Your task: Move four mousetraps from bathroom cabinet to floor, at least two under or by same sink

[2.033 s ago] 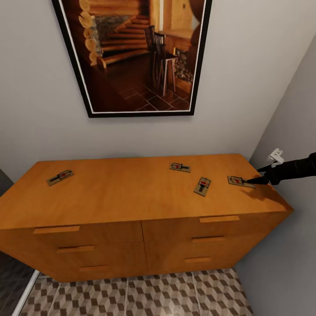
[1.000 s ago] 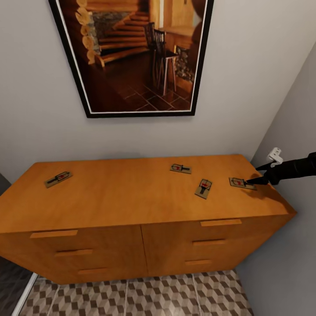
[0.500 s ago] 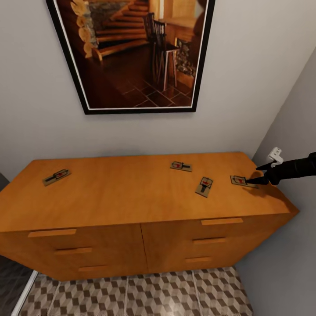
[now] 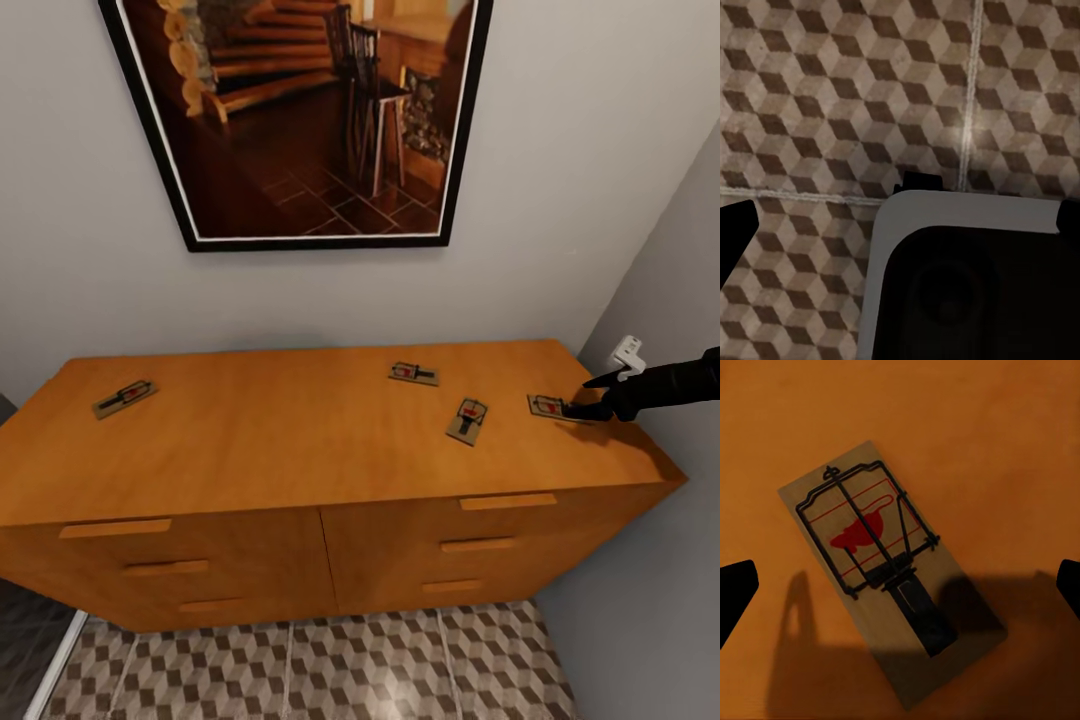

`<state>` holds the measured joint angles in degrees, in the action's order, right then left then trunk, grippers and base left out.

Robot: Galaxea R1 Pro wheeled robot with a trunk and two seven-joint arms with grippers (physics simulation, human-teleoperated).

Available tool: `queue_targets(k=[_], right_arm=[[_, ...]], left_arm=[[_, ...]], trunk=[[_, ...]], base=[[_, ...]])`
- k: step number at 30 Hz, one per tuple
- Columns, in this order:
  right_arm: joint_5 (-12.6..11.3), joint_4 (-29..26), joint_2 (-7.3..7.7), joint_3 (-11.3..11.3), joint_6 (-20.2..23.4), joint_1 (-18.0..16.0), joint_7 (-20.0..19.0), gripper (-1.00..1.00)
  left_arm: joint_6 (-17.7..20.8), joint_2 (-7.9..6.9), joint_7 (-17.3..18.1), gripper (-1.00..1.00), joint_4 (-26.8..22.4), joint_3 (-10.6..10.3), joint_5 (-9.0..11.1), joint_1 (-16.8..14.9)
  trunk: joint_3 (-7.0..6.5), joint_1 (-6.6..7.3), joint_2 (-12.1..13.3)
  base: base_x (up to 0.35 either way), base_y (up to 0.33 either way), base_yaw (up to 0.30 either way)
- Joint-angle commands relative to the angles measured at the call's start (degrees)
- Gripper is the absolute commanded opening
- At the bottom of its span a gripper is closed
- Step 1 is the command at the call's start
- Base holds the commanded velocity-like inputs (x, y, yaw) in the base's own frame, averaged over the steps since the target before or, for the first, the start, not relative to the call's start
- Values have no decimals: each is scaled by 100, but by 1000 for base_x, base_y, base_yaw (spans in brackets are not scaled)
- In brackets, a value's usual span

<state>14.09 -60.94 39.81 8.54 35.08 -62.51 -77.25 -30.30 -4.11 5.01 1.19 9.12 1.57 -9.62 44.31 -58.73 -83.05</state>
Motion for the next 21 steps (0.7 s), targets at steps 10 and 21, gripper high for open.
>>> queue_targets(k=[10, 21], right_arm=[[23, -5, 7, 14, 51, -6, -27, 100], [23, -14, 15, 16, 51, -6, -27, 100]], left_arm=[[-19, -2, 52, 100, 13, 46, 18, -5], [-19, -2, 52, 100, 13, 46, 15, -5]], trunk=[[73, 0, -3], [77, 0, -3]], base=[[0, 0, 0], [0, 0, 0]])
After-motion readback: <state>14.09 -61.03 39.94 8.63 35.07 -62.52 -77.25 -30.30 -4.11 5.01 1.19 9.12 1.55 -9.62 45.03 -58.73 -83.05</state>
